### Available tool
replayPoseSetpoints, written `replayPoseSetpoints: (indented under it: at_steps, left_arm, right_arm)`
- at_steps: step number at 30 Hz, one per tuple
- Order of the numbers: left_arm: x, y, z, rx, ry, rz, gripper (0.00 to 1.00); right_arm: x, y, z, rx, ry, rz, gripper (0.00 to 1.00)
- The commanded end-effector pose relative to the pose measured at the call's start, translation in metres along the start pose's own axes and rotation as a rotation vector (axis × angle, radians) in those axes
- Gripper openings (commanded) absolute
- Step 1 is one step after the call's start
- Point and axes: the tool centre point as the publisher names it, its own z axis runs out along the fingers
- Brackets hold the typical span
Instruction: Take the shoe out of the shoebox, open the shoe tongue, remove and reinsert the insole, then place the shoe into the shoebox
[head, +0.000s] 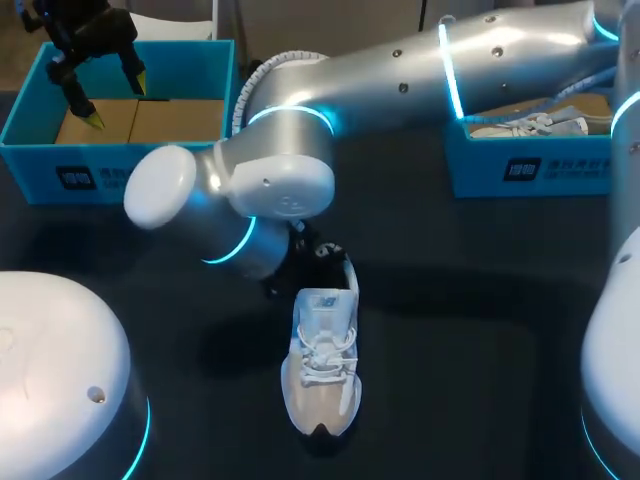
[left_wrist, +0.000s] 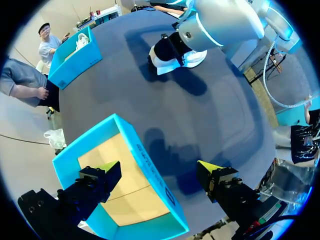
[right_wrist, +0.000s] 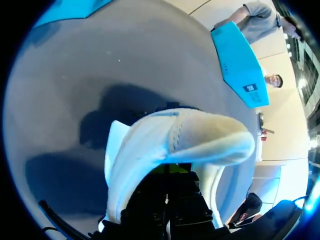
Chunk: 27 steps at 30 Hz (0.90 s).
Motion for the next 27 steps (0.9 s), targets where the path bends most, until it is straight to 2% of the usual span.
replayPoseSetpoints:
  at_steps: [1, 5, 8, 21, 27]
  left_arm:
    - [0.0, 0.0, 0.0, -0.003, 0.001, 0.0, 1.0]
    - [0.0, 0.0, 0.0, -0.003, 0.001, 0.0, 1.0]
    - [0.0, 0.0, 0.0, -0.003, 0.001, 0.0, 1.0]
    - [0.0, 0.0, 0.0, -0.003, 0.001, 0.0, 1.0]
    - [0.0, 0.0, 0.0, -0.003, 0.001, 0.0, 1.0]
  right_arm:
    - [0.006, -0.004, -0.012, -0.052, 0.009, 0.524, 0.0]
    - [0.002, -0.006, -0.032, -0.081, -0.031, 0.528, 0.0]
    - [-0.004, -0.009, -0.037, -0.083, -0.059, 0.54, 0.0]
    - [-0.029, -0.014, -0.02, -0.073, -0.107, 0.58, 0.0]
    - [-0.026, -0.008, -0.005, -0.069, -0.08, 0.573, 0.0]
